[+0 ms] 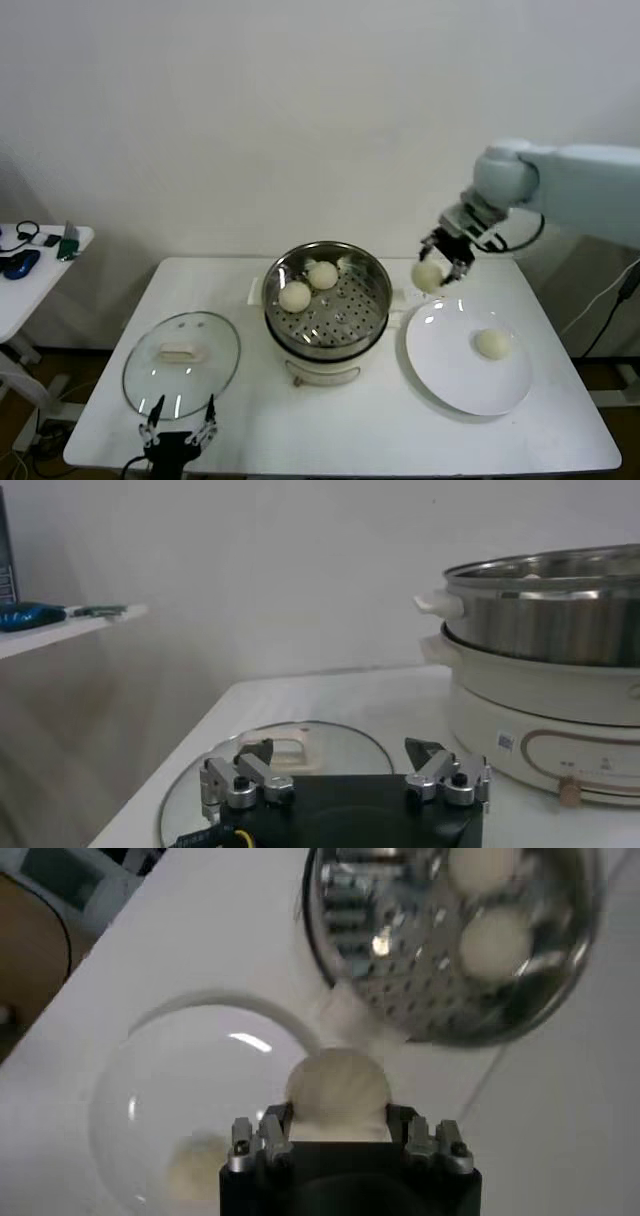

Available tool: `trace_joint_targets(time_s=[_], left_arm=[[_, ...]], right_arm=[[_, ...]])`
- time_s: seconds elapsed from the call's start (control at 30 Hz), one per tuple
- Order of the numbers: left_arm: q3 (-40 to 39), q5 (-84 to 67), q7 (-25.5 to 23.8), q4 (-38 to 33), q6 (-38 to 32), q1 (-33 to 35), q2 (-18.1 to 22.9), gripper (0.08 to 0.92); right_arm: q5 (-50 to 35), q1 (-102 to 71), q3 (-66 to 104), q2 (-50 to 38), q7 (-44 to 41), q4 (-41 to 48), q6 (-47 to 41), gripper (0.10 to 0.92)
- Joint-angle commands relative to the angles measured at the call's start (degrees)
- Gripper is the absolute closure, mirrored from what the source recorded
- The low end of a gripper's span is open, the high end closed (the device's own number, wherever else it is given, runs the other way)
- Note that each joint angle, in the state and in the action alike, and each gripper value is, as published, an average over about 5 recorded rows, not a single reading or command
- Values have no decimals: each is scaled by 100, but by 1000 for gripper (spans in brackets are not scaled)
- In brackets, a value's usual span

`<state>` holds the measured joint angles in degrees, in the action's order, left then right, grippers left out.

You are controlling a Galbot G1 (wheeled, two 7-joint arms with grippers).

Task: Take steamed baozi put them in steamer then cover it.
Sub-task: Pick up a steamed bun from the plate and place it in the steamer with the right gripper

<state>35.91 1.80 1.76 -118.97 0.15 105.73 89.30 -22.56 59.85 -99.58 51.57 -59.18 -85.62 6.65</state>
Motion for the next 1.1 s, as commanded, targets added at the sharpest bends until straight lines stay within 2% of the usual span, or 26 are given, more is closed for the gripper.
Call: trace_joint_targets(time_s=[0.03,0.23,0.57,0.97,1.1], left_arm=[[0,15,-2,4,6,-1,2,177],[29,-9,-5,3,7,-18,-6,177],[125,-163,8,2,-6,-14,-10,177],[169,-241,11,36,-6,-43,-27,177],[160,-246,12,22,-5,-29,-35,177]], right_arm=[[318,656,749,1679,-146,-892,1097,391],[1020,-455,556,2542,78,-674,1033,392],[1966,-1905,342,3030,170,808,1170,391],[1883,-2231,401,3245,256,1364,1275,387],[1787,-1945,485,3124,344,1371,1342,332]])
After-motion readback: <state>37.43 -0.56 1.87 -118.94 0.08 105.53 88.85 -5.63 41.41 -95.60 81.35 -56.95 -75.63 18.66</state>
